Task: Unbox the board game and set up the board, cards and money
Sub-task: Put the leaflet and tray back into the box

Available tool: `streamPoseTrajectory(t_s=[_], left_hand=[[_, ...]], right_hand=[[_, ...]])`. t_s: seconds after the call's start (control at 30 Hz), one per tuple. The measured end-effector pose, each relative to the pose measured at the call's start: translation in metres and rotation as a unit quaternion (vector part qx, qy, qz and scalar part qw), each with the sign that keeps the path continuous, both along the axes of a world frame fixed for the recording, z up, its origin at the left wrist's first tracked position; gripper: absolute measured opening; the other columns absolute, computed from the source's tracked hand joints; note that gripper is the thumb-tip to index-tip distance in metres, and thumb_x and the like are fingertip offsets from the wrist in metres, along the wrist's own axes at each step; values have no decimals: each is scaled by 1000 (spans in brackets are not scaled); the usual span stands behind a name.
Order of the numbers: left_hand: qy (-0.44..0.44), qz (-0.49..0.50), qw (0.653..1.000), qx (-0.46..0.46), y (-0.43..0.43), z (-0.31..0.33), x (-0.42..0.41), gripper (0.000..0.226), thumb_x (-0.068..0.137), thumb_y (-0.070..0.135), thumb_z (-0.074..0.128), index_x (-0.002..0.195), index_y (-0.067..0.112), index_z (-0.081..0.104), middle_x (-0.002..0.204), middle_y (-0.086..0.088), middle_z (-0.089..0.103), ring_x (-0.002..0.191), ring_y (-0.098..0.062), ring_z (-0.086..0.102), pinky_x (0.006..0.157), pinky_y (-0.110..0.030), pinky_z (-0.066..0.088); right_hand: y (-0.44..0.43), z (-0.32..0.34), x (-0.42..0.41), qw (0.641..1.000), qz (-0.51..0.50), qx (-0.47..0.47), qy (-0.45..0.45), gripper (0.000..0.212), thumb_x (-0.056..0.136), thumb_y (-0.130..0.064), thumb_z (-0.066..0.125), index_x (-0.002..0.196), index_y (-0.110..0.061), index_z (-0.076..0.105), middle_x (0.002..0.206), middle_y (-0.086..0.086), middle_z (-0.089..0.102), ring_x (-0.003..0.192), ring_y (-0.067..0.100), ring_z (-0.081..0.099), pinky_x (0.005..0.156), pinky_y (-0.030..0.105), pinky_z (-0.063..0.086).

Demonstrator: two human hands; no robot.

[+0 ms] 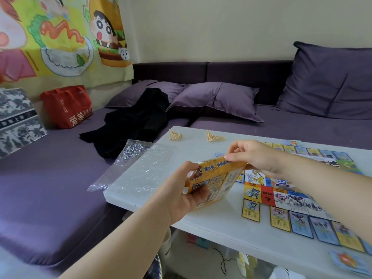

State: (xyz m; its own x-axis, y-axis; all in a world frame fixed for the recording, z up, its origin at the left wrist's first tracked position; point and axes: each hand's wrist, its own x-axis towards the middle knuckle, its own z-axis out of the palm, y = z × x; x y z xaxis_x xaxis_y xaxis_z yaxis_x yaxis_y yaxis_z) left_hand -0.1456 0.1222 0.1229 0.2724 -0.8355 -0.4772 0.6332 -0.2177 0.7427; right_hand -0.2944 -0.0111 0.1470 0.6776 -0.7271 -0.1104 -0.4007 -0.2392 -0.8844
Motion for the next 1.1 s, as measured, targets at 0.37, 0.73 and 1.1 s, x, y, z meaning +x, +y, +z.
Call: streamPoseTrajectory(t_s=[0.37,0.73,1.1], left_hand=[[-32,-29,999,-3,0,-1,2,20,84,23,63,89,3,62,89,-16,60,89,-33,60,80,-43,55],[-33,-46,998,-35,0,-1,9,26,83,16,63,103,0,60,99,-18,58,97,-34,63,85,-39,55],[-114,-69,991,-17,0,-1,5,25,82,31,67,95,10,65,83,-8,65,77,-24,60,84,-47,55]], right_hand=[[16,-2,8,974,55,-216,26,9,92,-30,57,87,-32,65,99,-13,58,101,5,50,88,27,37],[29,1,36,912,151,-372,83,22,95,-33,51,106,-26,70,108,-10,62,107,12,52,97,37,41],[31,-12,33,952,-62,-298,-18,29,69,-56,71,75,-30,61,77,-15,64,78,5,60,80,36,50]])
